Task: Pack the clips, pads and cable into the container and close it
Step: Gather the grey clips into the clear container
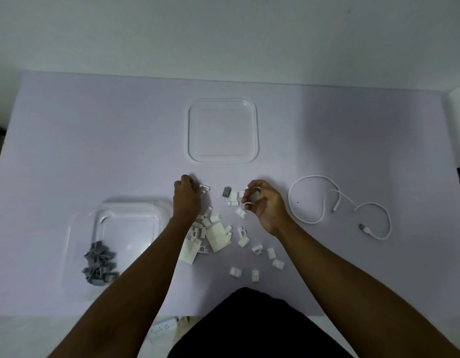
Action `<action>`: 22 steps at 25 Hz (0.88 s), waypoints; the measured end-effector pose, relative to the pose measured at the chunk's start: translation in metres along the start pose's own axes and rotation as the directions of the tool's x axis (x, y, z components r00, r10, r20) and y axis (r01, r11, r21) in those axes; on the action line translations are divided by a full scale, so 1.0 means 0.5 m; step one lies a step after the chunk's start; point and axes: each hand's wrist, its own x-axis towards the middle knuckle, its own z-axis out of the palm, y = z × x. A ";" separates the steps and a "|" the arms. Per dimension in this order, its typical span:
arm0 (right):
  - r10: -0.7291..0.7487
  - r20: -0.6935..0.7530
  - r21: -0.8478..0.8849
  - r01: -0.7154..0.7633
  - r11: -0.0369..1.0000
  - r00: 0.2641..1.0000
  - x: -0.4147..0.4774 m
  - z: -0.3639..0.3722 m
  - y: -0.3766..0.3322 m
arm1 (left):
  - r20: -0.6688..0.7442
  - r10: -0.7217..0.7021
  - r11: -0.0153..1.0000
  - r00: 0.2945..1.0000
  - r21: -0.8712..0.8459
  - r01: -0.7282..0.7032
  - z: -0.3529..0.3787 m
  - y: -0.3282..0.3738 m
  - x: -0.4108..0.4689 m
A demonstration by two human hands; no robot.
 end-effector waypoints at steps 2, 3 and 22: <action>-0.019 -0.058 -0.181 0.008 0.984 0.998 0.011 0.011 0.002 | -0.021 -0.017 0.999 1.000 -0.032 0.017 -0.005 0.006 -0.001; -0.071 -0.093 -0.371 0.032 0.928 0.993 0.020 0.017 0.004 | -0.036 -0.021 0.999 0.999 -0.044 0.019 -0.007 0.013 -0.004; -0.319 0.103 -0.948 0.191 0.256 0.942 0.045 0.082 0.075 | 0.438 -0.116 0.534 0.892 -0.730 0.428 -0.144 0.041 -0.119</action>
